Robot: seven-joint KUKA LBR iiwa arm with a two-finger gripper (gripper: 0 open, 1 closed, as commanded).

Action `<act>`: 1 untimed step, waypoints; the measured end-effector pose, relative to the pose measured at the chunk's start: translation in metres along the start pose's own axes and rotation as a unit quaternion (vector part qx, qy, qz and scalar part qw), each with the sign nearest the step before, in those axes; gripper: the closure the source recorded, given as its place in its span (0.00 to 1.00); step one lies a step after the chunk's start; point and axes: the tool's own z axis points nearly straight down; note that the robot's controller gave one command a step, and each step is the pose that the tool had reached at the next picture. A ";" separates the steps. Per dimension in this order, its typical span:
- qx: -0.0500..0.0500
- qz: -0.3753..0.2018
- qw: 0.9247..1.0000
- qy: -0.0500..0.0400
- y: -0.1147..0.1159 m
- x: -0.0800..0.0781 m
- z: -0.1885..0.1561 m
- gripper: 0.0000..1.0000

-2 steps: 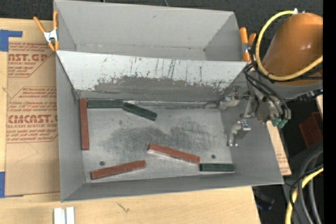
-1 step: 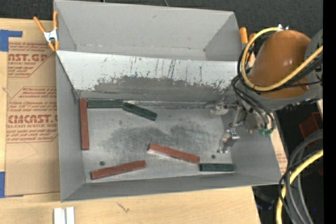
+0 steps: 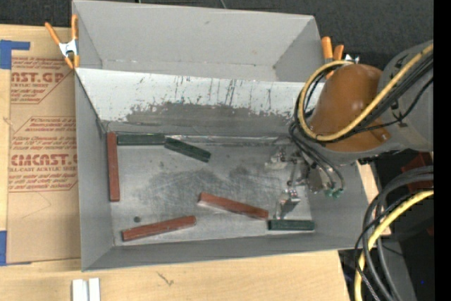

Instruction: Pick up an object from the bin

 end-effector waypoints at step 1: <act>-0.001 0.049 0.999 -0.001 -0.019 0.014 0.067 1.00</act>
Offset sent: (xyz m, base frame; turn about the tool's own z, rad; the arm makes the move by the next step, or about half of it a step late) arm 0.0000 0.0000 0.0000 0.0000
